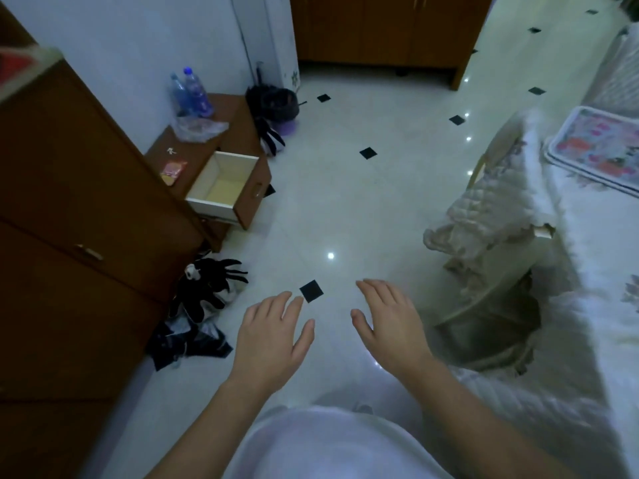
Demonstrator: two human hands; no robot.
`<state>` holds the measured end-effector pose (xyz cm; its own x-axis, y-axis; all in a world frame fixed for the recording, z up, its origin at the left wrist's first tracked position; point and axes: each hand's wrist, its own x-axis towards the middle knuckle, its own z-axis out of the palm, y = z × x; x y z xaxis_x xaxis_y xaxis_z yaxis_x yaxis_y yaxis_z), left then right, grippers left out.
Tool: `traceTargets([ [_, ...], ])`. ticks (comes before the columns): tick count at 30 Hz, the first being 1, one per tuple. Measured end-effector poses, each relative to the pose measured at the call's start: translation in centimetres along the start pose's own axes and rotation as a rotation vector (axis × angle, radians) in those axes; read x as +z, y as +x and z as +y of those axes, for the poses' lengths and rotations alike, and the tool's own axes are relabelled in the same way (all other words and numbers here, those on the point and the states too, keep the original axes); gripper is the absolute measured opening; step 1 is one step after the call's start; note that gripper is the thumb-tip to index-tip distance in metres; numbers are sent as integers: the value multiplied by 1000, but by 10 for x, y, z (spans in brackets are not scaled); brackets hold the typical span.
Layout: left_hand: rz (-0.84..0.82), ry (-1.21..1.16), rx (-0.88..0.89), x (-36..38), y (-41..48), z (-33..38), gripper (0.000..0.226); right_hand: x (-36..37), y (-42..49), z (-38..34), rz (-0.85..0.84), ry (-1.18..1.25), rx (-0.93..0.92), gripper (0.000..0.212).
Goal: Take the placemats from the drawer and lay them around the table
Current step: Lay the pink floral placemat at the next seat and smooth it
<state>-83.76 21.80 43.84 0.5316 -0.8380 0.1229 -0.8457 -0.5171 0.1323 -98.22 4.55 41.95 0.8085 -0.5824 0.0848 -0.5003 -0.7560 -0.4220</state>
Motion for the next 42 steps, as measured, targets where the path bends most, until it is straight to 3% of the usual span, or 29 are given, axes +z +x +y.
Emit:
traceTargets([
  [6,-35,21,5,15,88,-39,49,11,94,13,-18,-3,-2,47],
  [12,-54,-59,81,38,215,-61,49,16,180,41,31,-43,128,47],
  [25,-78,-160,474,77,477,-5,47,-17,313,140,127,-66,542,47],
  [31,-116,-117,447,102,579,30,50,-41,411,215,124,-41,527,48],
  [37,-127,-93,341,107,673,56,52,-74,518,278,62,-72,361,50],
  [42,-145,-80,334,112,750,64,53,-90,592,320,53,-82,329,49],
])
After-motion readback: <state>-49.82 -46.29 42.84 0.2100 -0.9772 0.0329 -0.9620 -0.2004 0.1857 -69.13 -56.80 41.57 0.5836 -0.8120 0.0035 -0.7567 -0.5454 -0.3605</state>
